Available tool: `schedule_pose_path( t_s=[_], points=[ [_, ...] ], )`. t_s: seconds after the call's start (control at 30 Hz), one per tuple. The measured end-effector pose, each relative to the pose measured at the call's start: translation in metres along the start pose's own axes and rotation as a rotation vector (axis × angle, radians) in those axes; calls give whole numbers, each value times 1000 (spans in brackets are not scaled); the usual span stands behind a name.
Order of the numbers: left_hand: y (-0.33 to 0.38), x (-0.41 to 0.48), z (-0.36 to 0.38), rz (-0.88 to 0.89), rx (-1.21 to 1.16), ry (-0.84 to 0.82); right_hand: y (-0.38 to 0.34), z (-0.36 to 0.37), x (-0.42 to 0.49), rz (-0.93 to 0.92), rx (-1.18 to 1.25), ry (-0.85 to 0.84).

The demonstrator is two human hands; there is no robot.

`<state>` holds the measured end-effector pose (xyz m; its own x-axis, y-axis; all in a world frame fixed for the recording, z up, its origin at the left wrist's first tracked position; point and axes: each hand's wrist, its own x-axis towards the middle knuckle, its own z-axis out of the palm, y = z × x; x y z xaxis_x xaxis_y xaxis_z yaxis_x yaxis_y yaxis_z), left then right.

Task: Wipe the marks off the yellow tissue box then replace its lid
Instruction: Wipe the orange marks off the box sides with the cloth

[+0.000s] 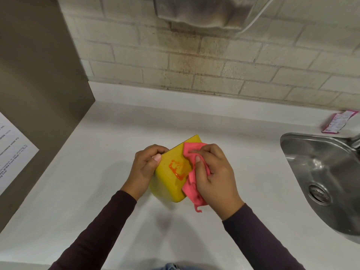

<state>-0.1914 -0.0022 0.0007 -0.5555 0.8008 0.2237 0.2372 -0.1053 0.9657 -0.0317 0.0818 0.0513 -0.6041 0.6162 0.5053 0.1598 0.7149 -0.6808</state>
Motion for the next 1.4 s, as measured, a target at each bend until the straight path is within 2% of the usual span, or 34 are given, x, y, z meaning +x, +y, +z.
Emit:
schedule_pose_path(
  t_s=[0.13, 0.37, 0.63, 0.87, 1.1, 1.23, 1.4],
  points=[
    [-1, 0, -2, -7, -1, 13, -11, 14, 4, -9, -24, 33],
    [-1, -1, -1, 11, 14, 19, -7, 6, -15, -157, -138, -106],
    [2, 0, 1, 11, 41, 32, -14, 8, 1, -49, -160, -15],
    [3, -1, -1, 10, 66, 6, -19, 10, -13, -219, -125, -152],
    [1, -3, 2, 9, 97, 6, -17, 11, -4, -10, 12, -19],
    [0, -3, 1, -17, 89, -7, -28, 18, -2, -60, 36, -84],
    [3, 0, 0, 12, 6, -27, -27, 8, -1, -177, -15, -259]
  ],
)
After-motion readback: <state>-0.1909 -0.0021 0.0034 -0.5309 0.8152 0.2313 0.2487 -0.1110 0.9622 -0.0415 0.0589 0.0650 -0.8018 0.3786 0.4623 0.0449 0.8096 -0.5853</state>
